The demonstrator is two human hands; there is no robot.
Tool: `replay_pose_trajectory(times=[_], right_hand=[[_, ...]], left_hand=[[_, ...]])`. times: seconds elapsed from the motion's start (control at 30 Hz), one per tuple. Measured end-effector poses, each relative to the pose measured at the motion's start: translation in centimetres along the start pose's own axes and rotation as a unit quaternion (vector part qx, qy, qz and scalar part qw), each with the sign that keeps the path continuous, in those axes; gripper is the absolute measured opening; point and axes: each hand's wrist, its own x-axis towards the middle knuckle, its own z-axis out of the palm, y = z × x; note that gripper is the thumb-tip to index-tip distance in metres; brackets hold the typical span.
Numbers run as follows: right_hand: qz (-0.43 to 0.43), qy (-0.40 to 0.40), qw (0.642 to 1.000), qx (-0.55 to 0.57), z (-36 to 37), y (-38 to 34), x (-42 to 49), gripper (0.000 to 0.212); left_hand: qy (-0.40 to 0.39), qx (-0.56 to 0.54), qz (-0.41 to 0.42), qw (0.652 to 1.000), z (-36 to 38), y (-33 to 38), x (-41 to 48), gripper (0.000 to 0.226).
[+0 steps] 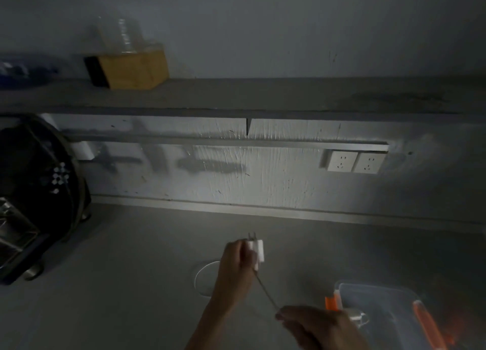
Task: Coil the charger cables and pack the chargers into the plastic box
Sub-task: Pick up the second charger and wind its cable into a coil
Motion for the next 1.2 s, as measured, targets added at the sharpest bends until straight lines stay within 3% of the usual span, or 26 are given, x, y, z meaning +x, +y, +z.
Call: replay_pose_trajectory(times=[0.1, 0.17, 0.3, 0.43, 0.53, 0.63, 0.7, 0.77, 0.87, 1.0, 1.1, 1.2], right_hand=[[-0.114, 0.009, 0.993, -0.026, -4.7, 1.1, 2.9, 0.024], [-0.139, 0.037, 0.989, -0.03, -6.8, 1.2, 5.1, 0.024], [-0.08, 0.093, 0.991, 0.054, -8.1, 3.4, 8.1, 0.017], [-0.005, 0.011, 0.969, 0.248, -6.2, 4.8, 9.4, 0.023], [0.077, -0.047, 0.917, 0.389, -1.6, 4.5, 8.0, 0.021], [0.185, -0.006, 0.886, 0.426, 3.5, 3.9, 5.7, 0.049], [0.222, 0.018, 0.876, 0.427, 5.8, 3.1, 3.7, 0.052], [0.225, -0.001, 0.897, 0.382, 6.3, 1.4, 2.0, 0.014], [0.179, 0.007, 0.945, 0.273, 6.2, -0.2, -0.4, 0.032], [0.122, -0.024, 0.98, 0.154, 3.8, -1.9, -1.2, 0.012], [0.027, 0.039, 0.999, 0.006, 0.0, -1.3, 0.3, 0.027], [-0.054, 0.071, 0.996, 0.025, -4.5, -0.1, 2.9, 0.032]], left_hand=[[-0.067, 0.056, 0.086, 0.992, 1.7, 0.1, -2.5, 0.015], [-0.106, 0.042, 0.158, 0.981, 2.3, 1.1, -4.2, 0.015], [-0.136, -0.003, 0.225, 0.965, 1.4, 4.2, -5.7, 0.03], [-0.162, -0.045, 0.265, 0.95, -1.0, 6.6, -6.2, 0.024], [-0.162, -0.075, 0.246, 0.953, -2.4, 7.2, -5.8, 0.028], [-0.134, -0.105, 0.189, 0.967, -3.2, 6.2, -5.0, 0.02], [-0.117, -0.147, 0.121, 0.975, -3.2, 5.5, -4.7, 0.024], [-0.095, -0.215, 0.047, 0.971, -2.9, 5.0, -4.2, 0.019], [-0.02, -0.246, -0.032, 0.969, -2.2, 3.2, -2.4, 0.01], [0.051, -0.22, -0.07, 0.972, -0.9, 0.6, -0.7, 0.015], [0.027, -0.214, -0.057, 0.975, -0.3, 0.3, -0.8, 0.01], [-0.041, -0.175, -0.03, 0.983, 0.3, 0.5, -2.2, 0.034]])
